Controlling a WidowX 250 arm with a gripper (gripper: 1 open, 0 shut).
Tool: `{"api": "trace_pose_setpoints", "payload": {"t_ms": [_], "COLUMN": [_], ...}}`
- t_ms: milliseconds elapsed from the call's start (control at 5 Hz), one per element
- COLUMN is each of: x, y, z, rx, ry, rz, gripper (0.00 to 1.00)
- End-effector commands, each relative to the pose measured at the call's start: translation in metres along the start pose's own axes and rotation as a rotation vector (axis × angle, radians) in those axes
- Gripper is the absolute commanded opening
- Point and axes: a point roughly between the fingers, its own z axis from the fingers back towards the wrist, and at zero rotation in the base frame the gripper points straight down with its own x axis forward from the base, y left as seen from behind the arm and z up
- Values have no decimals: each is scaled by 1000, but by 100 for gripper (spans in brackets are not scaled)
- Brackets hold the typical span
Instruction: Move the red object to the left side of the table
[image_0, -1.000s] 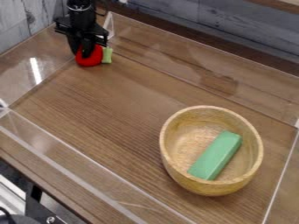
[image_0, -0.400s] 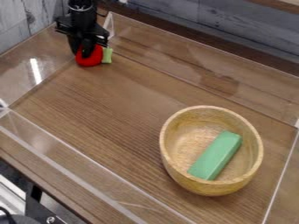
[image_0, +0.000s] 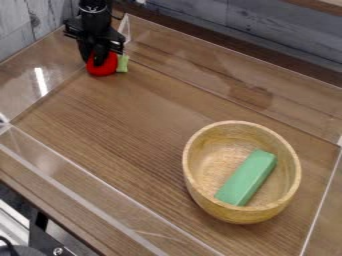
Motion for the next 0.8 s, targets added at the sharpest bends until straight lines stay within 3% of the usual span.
{"api": "trace_pose_setpoints", "payload": {"t_ms": [0,600], "x": [-10,-19], "y": [0,1], "z": [-9,-6], "rx": [0,15], "ry": [51,93], "rz": [0,3], "gripper": [0,0]}}
